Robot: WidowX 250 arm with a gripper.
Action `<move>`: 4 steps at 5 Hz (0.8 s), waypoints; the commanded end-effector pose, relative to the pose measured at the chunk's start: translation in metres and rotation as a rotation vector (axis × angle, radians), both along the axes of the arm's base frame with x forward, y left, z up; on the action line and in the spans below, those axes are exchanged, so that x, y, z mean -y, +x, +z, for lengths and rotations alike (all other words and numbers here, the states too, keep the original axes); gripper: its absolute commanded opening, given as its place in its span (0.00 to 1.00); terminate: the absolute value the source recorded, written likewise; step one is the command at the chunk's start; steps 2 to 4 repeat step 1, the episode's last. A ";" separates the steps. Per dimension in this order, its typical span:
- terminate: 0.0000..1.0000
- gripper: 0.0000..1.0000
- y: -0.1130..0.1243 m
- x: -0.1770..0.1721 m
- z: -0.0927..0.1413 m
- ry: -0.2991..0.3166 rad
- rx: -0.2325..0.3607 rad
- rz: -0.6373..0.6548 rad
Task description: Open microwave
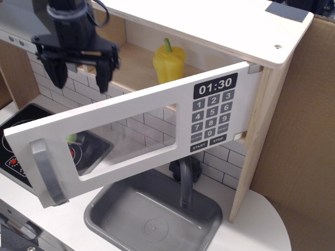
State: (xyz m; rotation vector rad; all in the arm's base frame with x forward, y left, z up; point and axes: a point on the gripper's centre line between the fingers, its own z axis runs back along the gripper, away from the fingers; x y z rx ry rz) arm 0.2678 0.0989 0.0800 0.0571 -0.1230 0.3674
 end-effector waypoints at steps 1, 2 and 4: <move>1.00 1.00 0.005 -0.008 0.018 0.014 0.039 -0.001; 1.00 1.00 0.005 -0.008 0.018 0.014 0.039 -0.001; 1.00 1.00 0.005 -0.008 0.018 0.014 0.039 -0.001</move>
